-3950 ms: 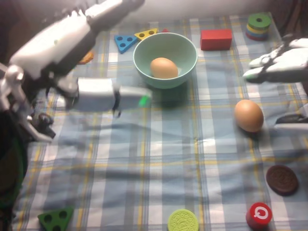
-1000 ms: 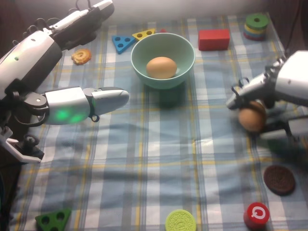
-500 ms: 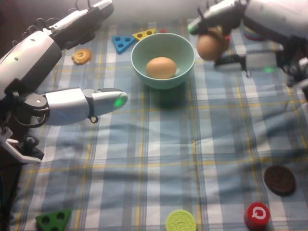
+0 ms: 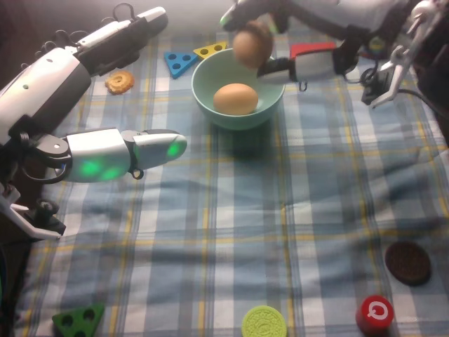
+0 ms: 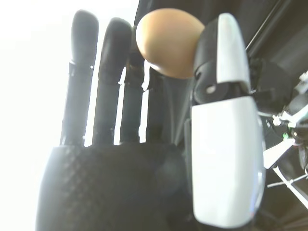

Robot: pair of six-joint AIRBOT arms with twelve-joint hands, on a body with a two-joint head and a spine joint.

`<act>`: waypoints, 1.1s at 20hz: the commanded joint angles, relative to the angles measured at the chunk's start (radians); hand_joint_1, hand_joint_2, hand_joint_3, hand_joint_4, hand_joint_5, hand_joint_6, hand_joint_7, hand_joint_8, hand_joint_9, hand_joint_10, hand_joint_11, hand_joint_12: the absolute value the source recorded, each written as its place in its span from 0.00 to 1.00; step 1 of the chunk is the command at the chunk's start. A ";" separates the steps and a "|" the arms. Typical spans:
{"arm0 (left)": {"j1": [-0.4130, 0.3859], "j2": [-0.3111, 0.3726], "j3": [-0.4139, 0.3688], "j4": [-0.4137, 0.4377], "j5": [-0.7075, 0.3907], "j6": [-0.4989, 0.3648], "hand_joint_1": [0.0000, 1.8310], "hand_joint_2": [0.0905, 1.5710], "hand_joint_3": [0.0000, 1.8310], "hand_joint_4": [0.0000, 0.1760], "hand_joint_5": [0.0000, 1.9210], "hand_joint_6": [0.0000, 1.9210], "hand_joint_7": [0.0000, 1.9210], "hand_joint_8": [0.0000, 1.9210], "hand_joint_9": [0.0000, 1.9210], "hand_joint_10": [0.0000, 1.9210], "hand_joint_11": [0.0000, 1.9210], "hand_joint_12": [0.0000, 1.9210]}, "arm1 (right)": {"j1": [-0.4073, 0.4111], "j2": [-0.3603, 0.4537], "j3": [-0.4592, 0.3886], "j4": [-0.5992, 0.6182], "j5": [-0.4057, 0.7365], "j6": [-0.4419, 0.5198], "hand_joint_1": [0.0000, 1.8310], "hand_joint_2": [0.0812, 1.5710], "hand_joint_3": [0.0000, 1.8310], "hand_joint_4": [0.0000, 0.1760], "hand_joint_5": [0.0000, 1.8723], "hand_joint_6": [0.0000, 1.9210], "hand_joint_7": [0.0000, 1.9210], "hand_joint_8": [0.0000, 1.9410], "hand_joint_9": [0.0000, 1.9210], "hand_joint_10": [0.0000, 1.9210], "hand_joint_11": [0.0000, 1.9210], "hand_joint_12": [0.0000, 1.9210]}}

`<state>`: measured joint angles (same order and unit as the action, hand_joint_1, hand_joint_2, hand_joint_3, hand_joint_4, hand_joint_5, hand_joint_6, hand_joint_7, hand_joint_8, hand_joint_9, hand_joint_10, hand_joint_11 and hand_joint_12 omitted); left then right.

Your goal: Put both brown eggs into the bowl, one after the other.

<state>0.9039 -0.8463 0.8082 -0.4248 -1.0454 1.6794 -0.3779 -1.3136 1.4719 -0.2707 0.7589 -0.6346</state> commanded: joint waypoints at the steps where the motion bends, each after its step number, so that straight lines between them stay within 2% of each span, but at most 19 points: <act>1: -0.005 -0.003 0.003 0.028 -0.116 -0.010 0.45 0.56 0.00 0.90 0.14 0.00 0.15 0.00 0.17 0.00 0.00 0.34 | 0.018 0.005 0.007 0.032 0.101 -0.008 0.67 0.68 0.00 0.06 0.58 0.42 0.52 0.51 0.45 0.32 0.27 0.69; 2: -0.005 -0.003 0.003 0.028 -0.116 -0.010 0.46 0.56 0.00 0.88 0.14 0.00 0.16 0.00 0.17 0.00 0.00 0.38 | 0.017 0.000 0.009 0.032 0.091 -0.009 0.67 0.68 0.00 0.00 0.56 0.49 0.51 0.47 0.47 0.20 0.20 0.65; 3: -0.005 -0.003 0.003 0.028 -0.116 -0.011 0.45 0.56 0.00 0.89 0.14 0.00 0.16 0.00 0.17 0.00 0.00 0.41 | 0.014 -0.003 0.010 0.032 0.083 -0.010 0.68 0.68 0.00 0.00 0.58 0.48 0.49 0.48 0.46 0.11 0.15 0.64; 4: -0.005 -0.003 0.003 0.028 -0.117 -0.012 0.46 0.56 0.00 0.88 0.14 0.00 0.16 0.00 0.17 0.00 0.00 0.42 | 0.009 -0.005 0.010 0.032 0.079 -0.010 0.68 0.69 0.00 0.00 0.57 0.50 0.47 0.50 0.46 0.08 0.13 0.62; 5: -0.005 -0.003 0.003 0.028 -0.118 -0.014 0.45 0.56 0.00 0.82 0.15 0.00 0.16 0.00 0.17 0.00 0.00 0.42 | 0.001 -0.006 0.010 0.032 0.074 -0.010 0.67 0.69 0.00 0.00 0.57 0.48 0.49 0.49 0.49 0.06 0.13 0.62; 7: -0.004 -0.003 0.003 0.028 -0.118 -0.016 0.46 0.56 0.00 0.88 0.15 0.00 0.15 0.00 0.17 0.00 0.00 0.41 | -0.004 -0.006 0.010 0.032 0.070 -0.010 0.68 0.68 0.00 0.00 0.57 0.48 0.51 0.47 0.50 0.05 0.10 0.62; 8: -0.003 -0.003 0.003 0.028 -0.118 -0.017 0.46 0.56 0.00 0.83 0.15 0.00 0.16 0.00 0.17 0.00 0.00 0.41 | -0.008 -0.006 0.009 0.032 0.068 -0.010 0.67 0.69 0.00 0.01 0.54 0.52 0.53 0.44 0.50 0.04 0.11 0.57; 9: -0.003 -0.003 0.003 0.028 -0.119 -0.021 0.47 0.55 0.00 0.87 0.15 0.00 0.16 0.00 0.17 0.00 0.00 0.42 | -0.013 -0.005 0.006 0.032 0.067 -0.010 0.67 0.68 0.00 0.14 0.54 0.51 0.55 0.42 0.50 0.03 0.03 0.56; 10: -0.002 -0.003 0.003 0.028 -0.120 -0.024 0.47 0.55 0.00 0.87 0.15 0.00 0.16 0.00 0.18 0.00 0.00 0.43 | -0.018 -0.005 0.004 0.032 0.065 -0.010 0.67 0.68 0.00 0.20 0.55 0.48 0.55 0.45 0.50 0.02 0.01 0.53; 12: 0.000 -0.003 0.003 0.028 -0.121 -0.030 0.47 0.55 0.00 0.89 0.15 0.00 0.15 0.00 0.17 0.00 0.00 0.40 | -0.022 -0.005 0.001 0.032 0.063 -0.010 0.67 0.69 0.00 0.13 0.55 0.49 0.50 0.51 0.51 0.02 0.06 0.64; 13: 0.000 -0.002 0.003 0.028 -0.122 -0.033 0.46 0.55 0.00 0.89 0.15 0.00 0.15 0.00 0.18 0.00 0.00 0.46 | -0.025 -0.005 -0.002 0.032 0.062 -0.010 0.66 0.70 0.00 0.08 0.53 0.53 0.49 0.52 0.53 0.03 0.20 0.65; 14: 0.000 -0.002 0.003 0.028 -0.124 -0.037 0.46 0.55 0.00 0.88 0.15 0.00 0.16 0.00 0.18 0.00 0.00 0.48 | -0.031 -0.005 -0.006 0.033 0.062 -0.010 0.66 0.70 0.00 0.18 0.52 0.53 0.50 0.52 0.54 0.03 0.24 0.63; 16: 0.001 -0.002 0.004 0.026 -0.124 -0.042 0.47 0.55 0.00 0.92 0.15 0.00 0.15 0.00 0.18 0.00 0.00 0.47 | -0.040 -0.004 -0.011 0.041 0.062 -0.010 0.66 0.70 0.00 0.20 0.51 0.52 0.50 0.53 0.55 0.03 0.22 0.65; 17: 0.003 -0.002 0.004 0.026 -0.124 -0.043 0.47 0.55 0.00 0.96 0.15 0.00 0.15 0.00 0.18 0.00 0.00 0.45 | -0.041 0.000 -0.014 0.043 0.062 -0.010 0.66 0.70 0.00 0.21 0.51 0.53 0.50 0.52 0.52 0.02 0.12 0.60; 18: 0.003 -0.001 0.004 0.026 -0.125 -0.044 0.47 0.55 0.00 0.90 0.15 0.00 0.15 0.00 0.18 0.00 0.00 0.46 | -0.041 0.004 -0.015 0.045 0.062 -0.010 0.73 0.70 0.00 0.00 0.52 0.49 0.51 0.49 0.46 0.54 0.25 0.62; 19: 0.003 -0.001 0.004 0.026 -0.125 -0.045 0.47 0.55 0.00 0.89 0.15 0.00 0.15 0.00 0.18 0.00 0.00 0.45 | -0.041 0.008 -0.018 0.046 0.062 -0.010 0.74 0.70 0.00 0.00 0.50 0.50 0.50 0.51 0.45 0.66 0.28 0.62; 20: 0.002 -0.001 0.004 0.026 -0.127 -0.046 0.47 0.54 0.00 0.93 0.15 0.00 0.15 0.00 0.18 0.00 0.00 0.47 | -0.041 0.012 -0.021 0.046 0.062 -0.010 0.74 0.71 0.00 0.00 0.47 0.51 0.49 0.55 0.44 0.71 0.25 0.66; 21: 0.002 0.000 0.004 0.026 -0.129 -0.047 0.48 0.54 0.00 0.98 0.14 0.00 0.15 0.00 0.18 0.00 0.00 0.46 | -0.042 0.014 -0.022 0.046 0.062 -0.010 0.79 0.70 0.00 0.00 0.43 0.22 0.46 0.54 0.44 0.70 0.24 0.67; 22: 0.002 0.000 0.004 0.026 -0.129 -0.049 0.47 0.55 0.00 0.97 0.13 0.00 0.15 0.00 0.18 0.00 0.00 0.46 | -0.043 0.016 -0.023 0.047 0.062 -0.010 0.75 0.70 0.00 0.00 0.44 0.09 0.48 0.55 0.39 0.43 0.24 0.65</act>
<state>0.9142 -0.8459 0.8082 -0.4271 -1.0492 1.6432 -0.4286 -1.3018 1.4525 -0.2485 0.6971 -0.6456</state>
